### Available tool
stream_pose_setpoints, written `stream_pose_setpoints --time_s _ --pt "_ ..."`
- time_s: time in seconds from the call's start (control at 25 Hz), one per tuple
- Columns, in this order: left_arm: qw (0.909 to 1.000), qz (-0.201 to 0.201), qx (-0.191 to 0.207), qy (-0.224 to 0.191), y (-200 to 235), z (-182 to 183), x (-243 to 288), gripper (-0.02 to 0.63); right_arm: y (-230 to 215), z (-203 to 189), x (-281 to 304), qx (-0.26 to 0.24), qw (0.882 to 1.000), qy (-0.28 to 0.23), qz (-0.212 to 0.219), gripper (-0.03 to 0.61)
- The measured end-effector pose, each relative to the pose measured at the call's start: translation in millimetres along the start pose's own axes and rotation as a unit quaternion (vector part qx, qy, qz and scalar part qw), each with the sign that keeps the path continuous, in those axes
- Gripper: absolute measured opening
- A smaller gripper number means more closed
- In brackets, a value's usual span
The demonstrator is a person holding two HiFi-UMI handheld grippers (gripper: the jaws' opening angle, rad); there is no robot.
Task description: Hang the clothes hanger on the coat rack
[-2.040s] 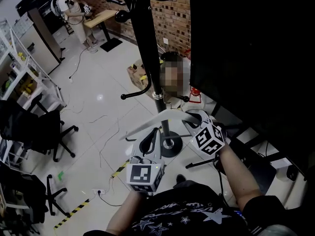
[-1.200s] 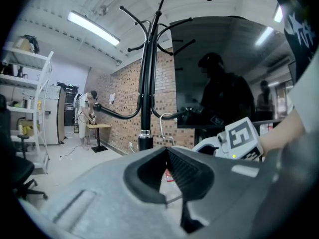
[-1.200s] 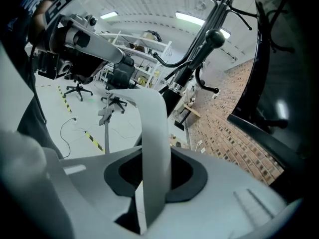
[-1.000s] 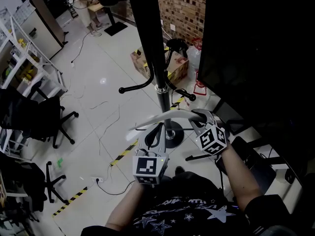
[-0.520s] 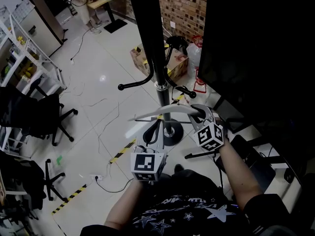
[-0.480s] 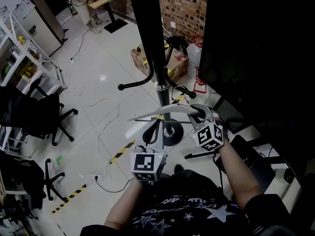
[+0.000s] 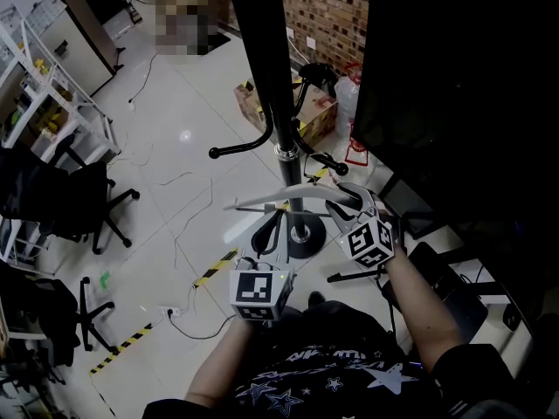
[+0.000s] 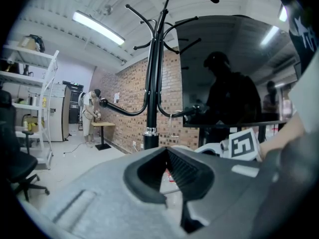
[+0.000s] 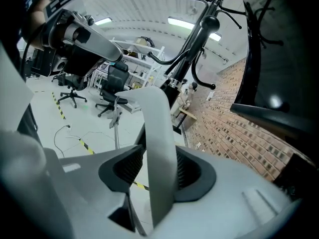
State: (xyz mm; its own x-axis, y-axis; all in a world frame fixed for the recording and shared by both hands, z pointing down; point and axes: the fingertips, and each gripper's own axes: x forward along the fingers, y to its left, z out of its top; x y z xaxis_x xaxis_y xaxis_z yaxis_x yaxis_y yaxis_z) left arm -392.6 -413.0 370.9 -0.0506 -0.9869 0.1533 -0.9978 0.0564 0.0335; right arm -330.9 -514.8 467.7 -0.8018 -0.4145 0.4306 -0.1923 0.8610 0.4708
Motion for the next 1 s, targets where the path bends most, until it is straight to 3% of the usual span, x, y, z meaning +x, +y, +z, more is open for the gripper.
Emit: stream_pose_setpoints --time_s 0.12,0.28,0.6,0.8,1.0 --pt "1.0000 0.002 0.000 0.001 0 0 0 0.005 1 1 0 0.003 1.000 -0.004 -0.002 0.212" --pt "1.0000 0.003 0.002 0.002 3 1 1 0.005 -11 9 -7 0.009 0.999 -0.029 -0.038 0.261" --pt "0.9999 0.014 0.001 0.006 7 1 4 0.005 -16 22 -24 -0.008 0.998 -0.046 -0.051 0.285" --pt "0.9999 0.015 0.000 0.003 2 1 3 0.005 -18 39 -42 -0.044 0.992 -0.078 -0.093 0.291" --pt "0.9999 0.016 0.001 -0.002 1 6 1 0.005 -14 58 -59 -0.031 0.987 -0.115 -0.111 0.291"
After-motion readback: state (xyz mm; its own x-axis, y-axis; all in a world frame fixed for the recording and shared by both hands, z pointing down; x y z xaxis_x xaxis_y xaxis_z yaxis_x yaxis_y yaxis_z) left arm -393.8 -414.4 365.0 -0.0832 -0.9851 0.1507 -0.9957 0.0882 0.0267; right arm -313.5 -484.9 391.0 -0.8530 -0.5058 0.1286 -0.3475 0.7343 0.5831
